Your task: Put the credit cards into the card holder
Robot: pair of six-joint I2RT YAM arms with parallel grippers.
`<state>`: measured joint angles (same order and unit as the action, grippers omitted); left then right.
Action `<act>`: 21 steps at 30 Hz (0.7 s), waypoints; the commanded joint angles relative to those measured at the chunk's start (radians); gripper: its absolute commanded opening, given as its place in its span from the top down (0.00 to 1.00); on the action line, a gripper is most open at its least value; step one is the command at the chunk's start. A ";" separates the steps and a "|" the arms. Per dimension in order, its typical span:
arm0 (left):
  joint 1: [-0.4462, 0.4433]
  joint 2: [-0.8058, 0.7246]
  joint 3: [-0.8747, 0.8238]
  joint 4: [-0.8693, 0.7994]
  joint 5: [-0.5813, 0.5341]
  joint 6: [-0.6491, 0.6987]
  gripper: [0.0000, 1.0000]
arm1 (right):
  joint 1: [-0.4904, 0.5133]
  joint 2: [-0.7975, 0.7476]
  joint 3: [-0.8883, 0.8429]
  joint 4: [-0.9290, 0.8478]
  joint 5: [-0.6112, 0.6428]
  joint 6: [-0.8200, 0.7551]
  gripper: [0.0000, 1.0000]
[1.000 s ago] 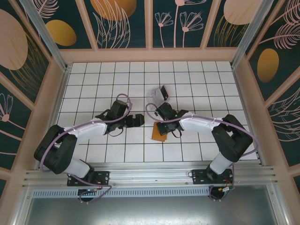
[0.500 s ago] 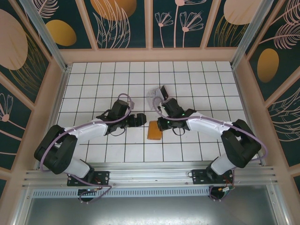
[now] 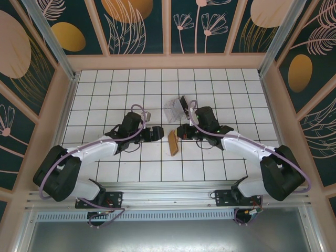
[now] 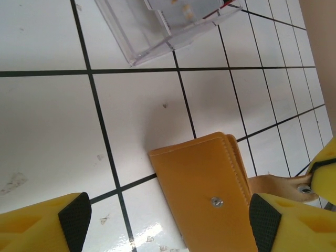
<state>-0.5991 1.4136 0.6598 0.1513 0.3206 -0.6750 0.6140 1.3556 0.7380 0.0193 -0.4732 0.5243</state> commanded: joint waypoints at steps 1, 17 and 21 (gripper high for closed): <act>-0.018 0.024 -0.017 0.078 0.048 -0.018 0.20 | -0.002 -0.008 -0.012 0.070 -0.041 0.046 1.00; -0.028 0.122 -0.026 0.211 0.086 -0.089 0.25 | -0.003 -0.005 -0.033 0.085 -0.057 0.054 1.00; -0.029 0.128 -0.016 0.212 0.089 -0.089 0.25 | -0.004 -0.007 -0.034 0.099 -0.065 0.065 1.00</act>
<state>-0.6212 1.5326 0.6308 0.3218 0.3882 -0.7498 0.6140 1.3556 0.7124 0.0734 -0.5068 0.5682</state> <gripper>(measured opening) 0.755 0.067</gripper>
